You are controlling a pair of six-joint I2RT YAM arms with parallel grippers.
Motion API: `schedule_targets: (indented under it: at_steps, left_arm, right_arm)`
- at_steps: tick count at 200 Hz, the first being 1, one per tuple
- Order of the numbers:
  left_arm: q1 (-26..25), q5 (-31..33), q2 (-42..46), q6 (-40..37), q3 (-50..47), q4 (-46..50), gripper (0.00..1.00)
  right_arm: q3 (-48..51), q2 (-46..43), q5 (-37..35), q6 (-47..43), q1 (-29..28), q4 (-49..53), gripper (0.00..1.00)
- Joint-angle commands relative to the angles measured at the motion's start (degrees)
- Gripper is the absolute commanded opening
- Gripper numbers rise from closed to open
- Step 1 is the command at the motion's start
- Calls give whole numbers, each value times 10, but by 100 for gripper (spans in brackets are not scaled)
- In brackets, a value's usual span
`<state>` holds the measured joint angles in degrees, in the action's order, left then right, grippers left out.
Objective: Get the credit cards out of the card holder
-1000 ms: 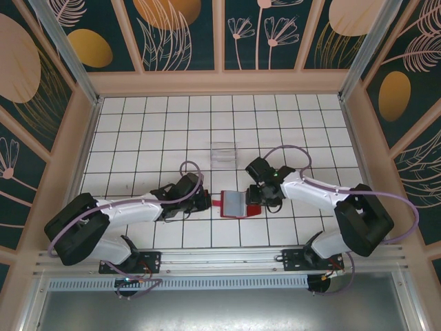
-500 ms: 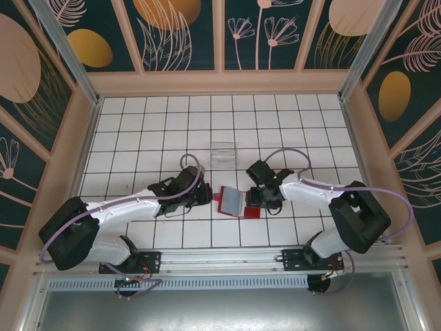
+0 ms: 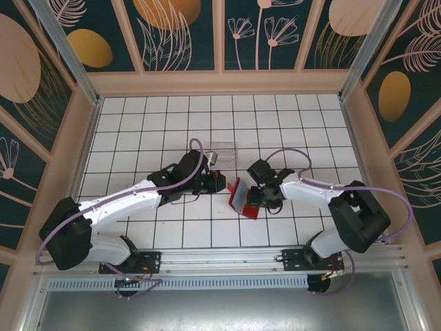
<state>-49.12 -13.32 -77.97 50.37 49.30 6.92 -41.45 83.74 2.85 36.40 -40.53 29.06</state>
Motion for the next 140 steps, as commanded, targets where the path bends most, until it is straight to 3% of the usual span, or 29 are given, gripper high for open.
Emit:
schedule_targets:
  at_steps: [1,83,140]
  left_arm:
    - [1,-28,-13,-14,19,8,0]
    - [1,84,23,-15,51,111,0]
    - [1,71,17,-18,51,114,0]
  right_arm:
    - [21,8,11,11,-1,-49,53]
    - [28,-23,-1,16,6,-19,53]
    - [38,-21,47,16,8,-64,53]
